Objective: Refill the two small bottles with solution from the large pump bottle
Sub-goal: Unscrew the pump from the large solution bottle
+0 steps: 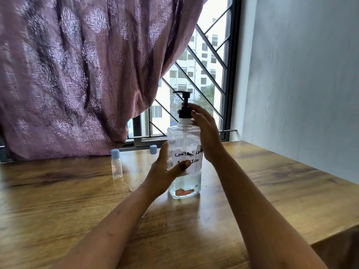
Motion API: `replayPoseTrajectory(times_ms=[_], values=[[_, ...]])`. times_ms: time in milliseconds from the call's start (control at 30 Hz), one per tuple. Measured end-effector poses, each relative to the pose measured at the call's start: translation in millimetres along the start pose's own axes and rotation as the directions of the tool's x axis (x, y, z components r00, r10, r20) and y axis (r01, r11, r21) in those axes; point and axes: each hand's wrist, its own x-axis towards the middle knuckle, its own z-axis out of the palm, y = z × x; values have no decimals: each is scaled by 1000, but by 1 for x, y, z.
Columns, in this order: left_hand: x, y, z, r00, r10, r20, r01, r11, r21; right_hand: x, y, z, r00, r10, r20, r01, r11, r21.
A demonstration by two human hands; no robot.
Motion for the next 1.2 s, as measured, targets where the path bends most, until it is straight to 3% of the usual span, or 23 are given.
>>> replayPoseTrajectory(times_ms=[167, 367, 533, 700, 900, 1200], values=[[0, -2, 0, 1000, -4, -3, 4, 1000, 0, -1, 3, 5, 996, -50, -67, 37, 982, -186], [2, -5, 0, 1000, -5, -12, 5, 1000, 9, 0, -3, 1, 1000, 21, -15, -21, 1000, -11], [3, -6, -1, 1000, -14, -11, 14, 1000, 5, -1, -4, 6, 1000, -5, -9, 3, 977, -212], [3, -6, -1, 999, -17, -44, 19, 998, 52, 5, -14, 5, 1000, 12, -12, -14, 984, -176], [0, -3, 1, 993, -3, -116, 23, 984, 174, 21, -41, 6, 995, -46, -87, 29, 982, -186], [-12, -1, -3, 976, 73, -204, 3, 938, 348, 41, -113, 0, 947, -252, -199, 222, 962, -160]])
